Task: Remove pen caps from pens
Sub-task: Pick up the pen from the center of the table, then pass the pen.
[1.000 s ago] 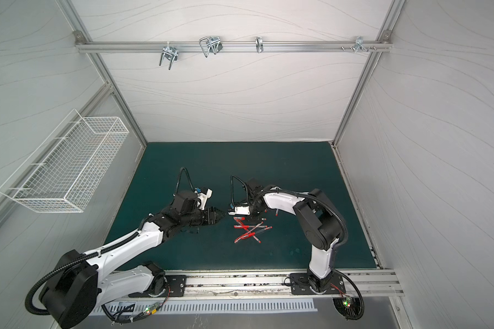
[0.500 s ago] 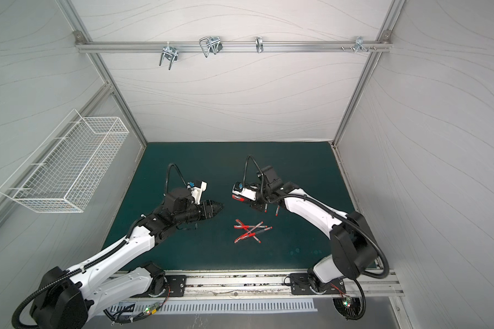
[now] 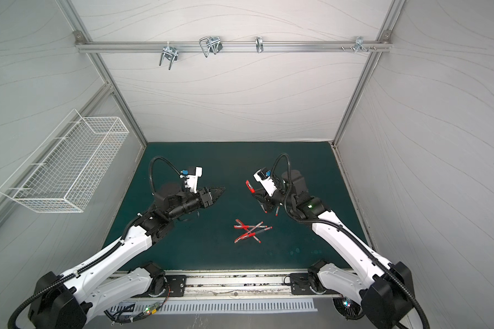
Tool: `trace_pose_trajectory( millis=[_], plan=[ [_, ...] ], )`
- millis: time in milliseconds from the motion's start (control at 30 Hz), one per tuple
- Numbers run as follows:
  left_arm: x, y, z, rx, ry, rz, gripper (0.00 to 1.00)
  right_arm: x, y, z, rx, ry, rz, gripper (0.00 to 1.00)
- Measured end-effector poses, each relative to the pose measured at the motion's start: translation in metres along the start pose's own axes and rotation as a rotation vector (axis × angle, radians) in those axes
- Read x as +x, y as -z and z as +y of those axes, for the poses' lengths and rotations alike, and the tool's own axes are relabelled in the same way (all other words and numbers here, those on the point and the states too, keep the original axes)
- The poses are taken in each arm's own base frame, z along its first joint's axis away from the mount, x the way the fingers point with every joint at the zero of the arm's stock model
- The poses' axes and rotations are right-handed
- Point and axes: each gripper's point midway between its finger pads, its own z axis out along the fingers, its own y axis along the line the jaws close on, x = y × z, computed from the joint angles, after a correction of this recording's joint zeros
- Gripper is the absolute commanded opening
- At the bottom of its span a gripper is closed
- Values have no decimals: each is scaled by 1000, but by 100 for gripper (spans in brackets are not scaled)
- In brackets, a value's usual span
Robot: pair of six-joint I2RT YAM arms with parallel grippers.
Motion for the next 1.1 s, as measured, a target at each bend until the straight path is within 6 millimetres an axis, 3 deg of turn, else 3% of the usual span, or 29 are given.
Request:
trace_pose_trajectory(
  millis=[133,433,633,800,1100],
  plan=[
    [-4,-5,-10,73,-26,-20,50,15,-4,0,12,-100,10,2],
    [15,-10,-10,131,-70,32,50,49,-24,16,-21,-131,23,0],
    [31,-14,-18,163,-123,77,49,42,-28,16,-14,-113,-41,0],
    [41,-20,-14,162,-123,115,46,47,-32,21,-28,-98,-66,1],
    [53,-26,-8,151,-134,156,43,39,-36,41,-84,-45,-124,3]
  ],
)
